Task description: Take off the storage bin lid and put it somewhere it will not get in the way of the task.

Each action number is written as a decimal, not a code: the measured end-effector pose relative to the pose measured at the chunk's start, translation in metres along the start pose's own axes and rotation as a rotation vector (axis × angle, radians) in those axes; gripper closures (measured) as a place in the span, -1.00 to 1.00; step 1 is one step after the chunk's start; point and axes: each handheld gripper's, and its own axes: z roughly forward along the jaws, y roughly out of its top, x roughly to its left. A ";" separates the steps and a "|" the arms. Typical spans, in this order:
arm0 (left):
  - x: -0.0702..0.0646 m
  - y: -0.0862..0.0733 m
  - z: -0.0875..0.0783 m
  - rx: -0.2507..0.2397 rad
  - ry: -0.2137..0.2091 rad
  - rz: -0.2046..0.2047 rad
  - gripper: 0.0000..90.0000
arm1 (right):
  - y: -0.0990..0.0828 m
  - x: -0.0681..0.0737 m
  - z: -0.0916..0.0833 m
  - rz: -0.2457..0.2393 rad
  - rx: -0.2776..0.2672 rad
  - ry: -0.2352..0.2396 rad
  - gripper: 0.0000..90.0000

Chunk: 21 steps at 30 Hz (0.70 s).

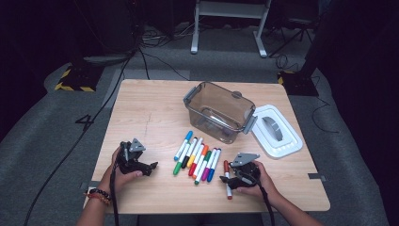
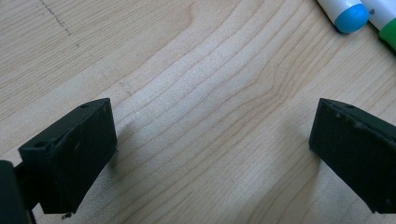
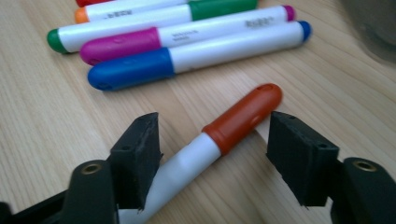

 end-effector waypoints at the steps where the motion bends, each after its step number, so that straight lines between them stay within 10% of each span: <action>1: 0.000 0.000 0.000 0.001 -0.001 -0.004 -0.97 | -0.002 -0.003 -0.002 0.007 0.000 -0.016 -0.15; 21: 0.000 0.000 0.000 0.000 0.001 -0.002 -0.97 | -0.012 -0.044 -0.015 -0.001 -0.003 -0.015 0.66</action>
